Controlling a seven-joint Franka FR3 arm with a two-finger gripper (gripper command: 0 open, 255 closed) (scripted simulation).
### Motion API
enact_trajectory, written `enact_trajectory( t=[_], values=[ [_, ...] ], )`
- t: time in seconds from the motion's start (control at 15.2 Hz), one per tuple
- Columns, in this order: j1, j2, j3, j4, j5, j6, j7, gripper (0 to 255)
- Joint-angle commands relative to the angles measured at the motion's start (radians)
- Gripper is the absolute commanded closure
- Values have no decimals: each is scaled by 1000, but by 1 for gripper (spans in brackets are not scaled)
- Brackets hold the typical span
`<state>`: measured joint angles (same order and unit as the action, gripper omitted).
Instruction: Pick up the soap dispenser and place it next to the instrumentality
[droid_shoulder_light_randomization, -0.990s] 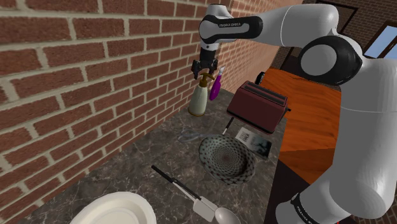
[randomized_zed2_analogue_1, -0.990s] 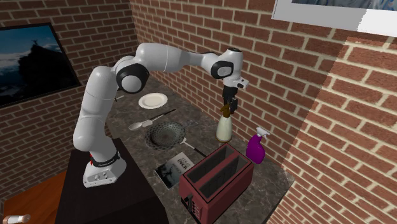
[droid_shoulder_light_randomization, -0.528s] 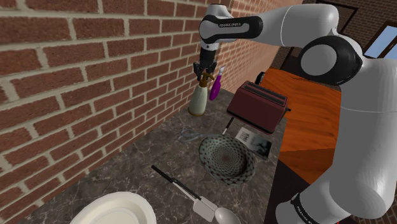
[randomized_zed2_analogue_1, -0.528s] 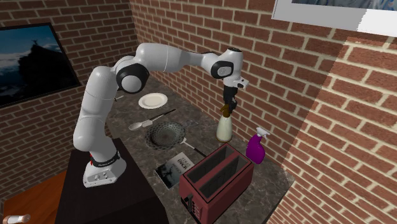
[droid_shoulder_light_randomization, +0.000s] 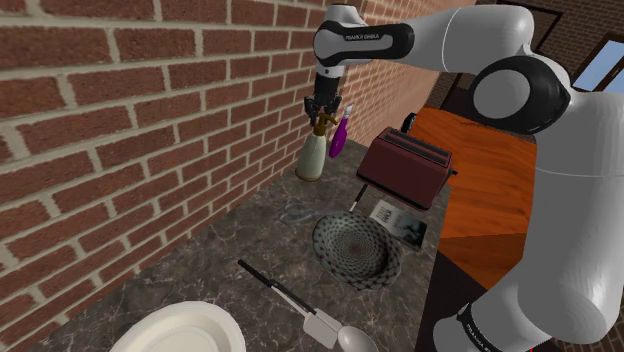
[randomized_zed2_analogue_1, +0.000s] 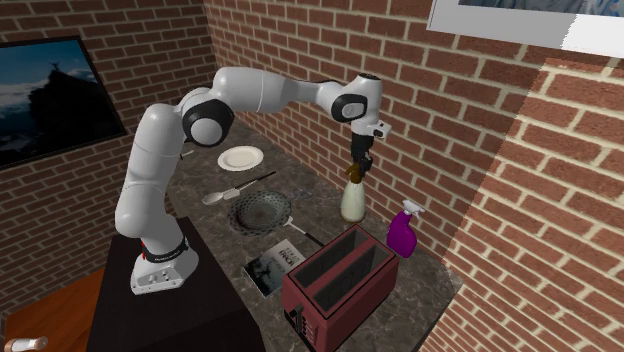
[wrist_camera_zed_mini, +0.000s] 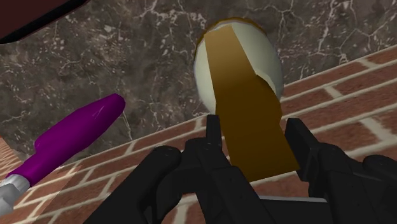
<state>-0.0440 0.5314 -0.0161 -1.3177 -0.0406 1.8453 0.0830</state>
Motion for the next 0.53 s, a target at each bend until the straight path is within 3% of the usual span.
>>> enact_trajectory(
  t=[0.0,0.46],
  values=[
    [0,-1,0,24,0,-24,-1,255],
    [0,0,0,119,1,-119,-5,255]
  ],
)
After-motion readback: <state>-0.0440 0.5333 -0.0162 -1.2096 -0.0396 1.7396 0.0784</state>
